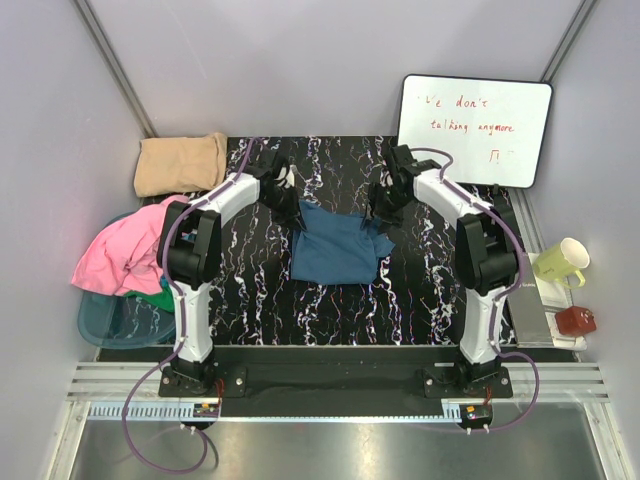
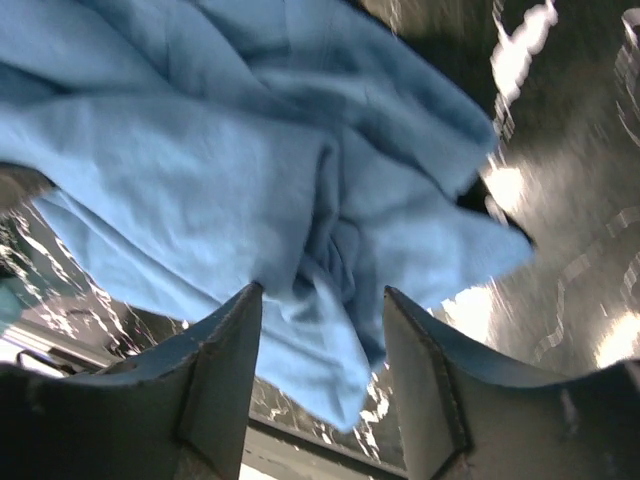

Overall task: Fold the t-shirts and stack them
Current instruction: Smooth out wrinkles on the folded tshirt

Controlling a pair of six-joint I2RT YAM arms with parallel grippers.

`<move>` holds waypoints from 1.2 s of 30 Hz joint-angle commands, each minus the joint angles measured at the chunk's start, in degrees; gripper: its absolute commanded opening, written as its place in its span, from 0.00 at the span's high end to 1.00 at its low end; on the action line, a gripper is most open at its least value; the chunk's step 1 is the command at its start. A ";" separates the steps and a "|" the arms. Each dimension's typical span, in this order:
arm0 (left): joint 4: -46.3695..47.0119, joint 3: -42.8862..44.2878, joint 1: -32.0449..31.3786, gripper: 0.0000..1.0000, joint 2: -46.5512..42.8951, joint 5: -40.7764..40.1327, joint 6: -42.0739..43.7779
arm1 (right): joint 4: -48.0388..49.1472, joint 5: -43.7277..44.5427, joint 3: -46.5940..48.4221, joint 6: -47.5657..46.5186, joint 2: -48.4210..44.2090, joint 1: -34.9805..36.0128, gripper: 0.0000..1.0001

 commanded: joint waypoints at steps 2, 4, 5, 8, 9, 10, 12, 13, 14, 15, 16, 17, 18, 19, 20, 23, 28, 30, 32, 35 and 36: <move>0.83 -0.05 0.27 0.92 -0.15 -0.51 0.72 | 5.03 -4.05 5.48 1.43 3.55 -0.77 0.50; 0.65 0.04 0.27 0.93 -0.06 -0.51 0.80 | 6.44 -5.28 6.10 1.70 4.18 -0.77 0.57; 0.74 -0.05 0.35 0.93 -0.06 -0.51 0.80 | 7.75 -6.33 6.27 1.87 4.44 -0.77 0.66; 0.65 0.04 0.27 0.93 -0.06 -0.51 0.98 | 8.82 -7.91 7.24 2.58 5.23 -0.77 0.78; 0.65 -0.05 0.27 0.93 0.03 -0.51 0.98 | 8.99 -8.27 7.50 2.75 5.32 -0.77 0.83; 0.65 -0.05 0.35 0.93 -0.06 -0.51 0.98 | 9.08 -8.62 7.77 2.84 5.41 -0.85 0.87; 0.57 -0.14 0.35 0.93 0.03 -0.60 1.16 | 9.61 -8.54 7.51 2.93 4.71 -0.85 0.95; 0.57 -0.14 0.27 0.93 -0.06 -0.51 1.24 | 9.79 -8.10 7.07 3.02 4.18 -0.85 0.97; 0.48 -0.05 0.35 0.93 0.03 -0.69 1.24 | 10.48 -7.05 6.63 3.19 3.13 -0.94 1.00; 0.48 -0.05 0.35 0.93 0.12 -0.60 1.33 | 10.66 -6.69 6.28 3.28 2.69 -1.38 1.00; 0.39 -0.14 0.35 0.93 0.12 -0.60 1.42 | 10.84 -6.34 5.67 3.80 2.33 -1.64 1.00; 0.30 -0.14 0.35 0.93 0.12 -0.69 1.59 | 11.36 -5.73 5.31 3.90 1.55 -1.99 1.00; 0.22 -0.05 0.35 0.93 0.03 -0.78 1.68 | 11.46 -5.11 5.05 4.16 1.11 -2.69 1.00; 0.21 -0.05 0.35 0.93 0.03 -0.78 1.77 | 11.63 -4.15 4.17 4.59 0.75 -2.96 1.00; 0.04 0.04 0.35 0.93 0.03 -0.95 1.86 | 12.15 -3.01 3.73 4.86 -0.12 -3.31 1.00; -0.14 -0.05 0.35 0.93 -0.15 -1.30 2.03 | 12.51 0.33 2.23 5.65 -1.44 -4.46 1.00; -0.58 -0.05 0.53 0.94 -0.24 -1.66 2.30 | 12.51 4.55 0.39 7.14 -1.89 -5.69 1.00; -0.84 -0.05 0.62 0.94 -0.15 -1.74 2.47 | 12.69 5.08 0.47 6.89 -1.10 -5.69 1.00; -1.02 -0.05 0.70 0.94 -0.23 -1.92 2.65 | 12.95 5.18 1.17 6.62 0.74 -5.78 1.00; -1.45 0.04 0.79 0.94 -0.32 -2.27 2.74 | 13.21 5.17 3.19 6.10 3.82 -5.78 1.00; -1.54 0.13 0.79 0.93 -0.41 -2.36 2.74 | 13.21 5.52 3.98 6.09 4.43 -5.78 1.00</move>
